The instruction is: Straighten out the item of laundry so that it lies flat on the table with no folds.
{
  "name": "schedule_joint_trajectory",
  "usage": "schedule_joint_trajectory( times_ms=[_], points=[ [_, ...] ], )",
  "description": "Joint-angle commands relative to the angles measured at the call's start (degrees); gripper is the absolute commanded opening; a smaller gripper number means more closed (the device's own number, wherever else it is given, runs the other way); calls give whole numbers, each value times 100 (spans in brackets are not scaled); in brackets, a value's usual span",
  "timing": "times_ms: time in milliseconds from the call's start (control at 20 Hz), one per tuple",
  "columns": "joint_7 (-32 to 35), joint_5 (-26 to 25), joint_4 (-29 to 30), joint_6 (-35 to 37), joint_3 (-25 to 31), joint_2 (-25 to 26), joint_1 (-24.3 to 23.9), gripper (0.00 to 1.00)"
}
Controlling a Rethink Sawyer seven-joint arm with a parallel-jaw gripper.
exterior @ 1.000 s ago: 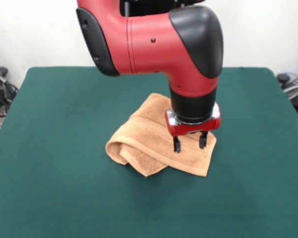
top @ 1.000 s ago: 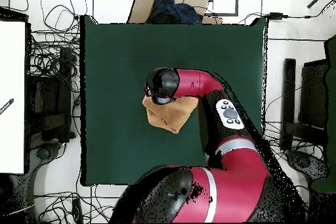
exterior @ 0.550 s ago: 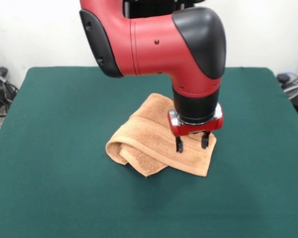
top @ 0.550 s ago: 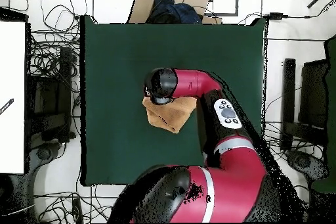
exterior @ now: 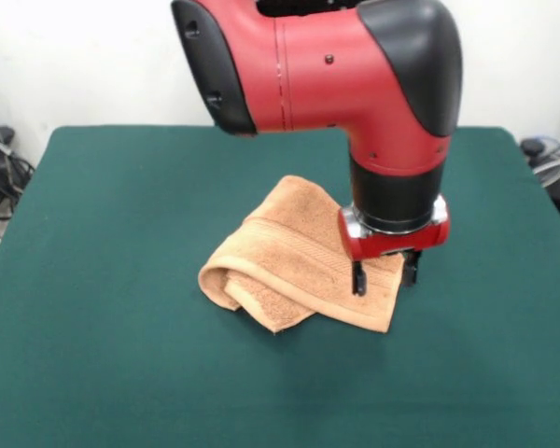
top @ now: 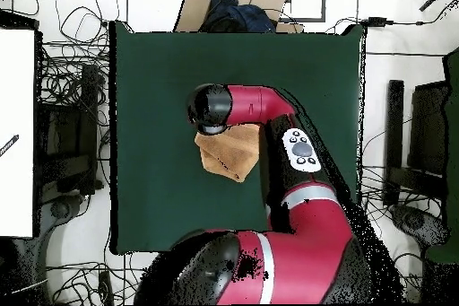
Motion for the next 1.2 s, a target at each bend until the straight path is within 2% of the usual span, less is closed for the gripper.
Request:
schedule_joint_trajectory(
  times_ms=[50, 1200],
  points=[
    [92, 99, -229, 462, 306, 184, 136, 100],
    [94, 97, -113, 254, 335, 211, 109, 100]
  ],
)
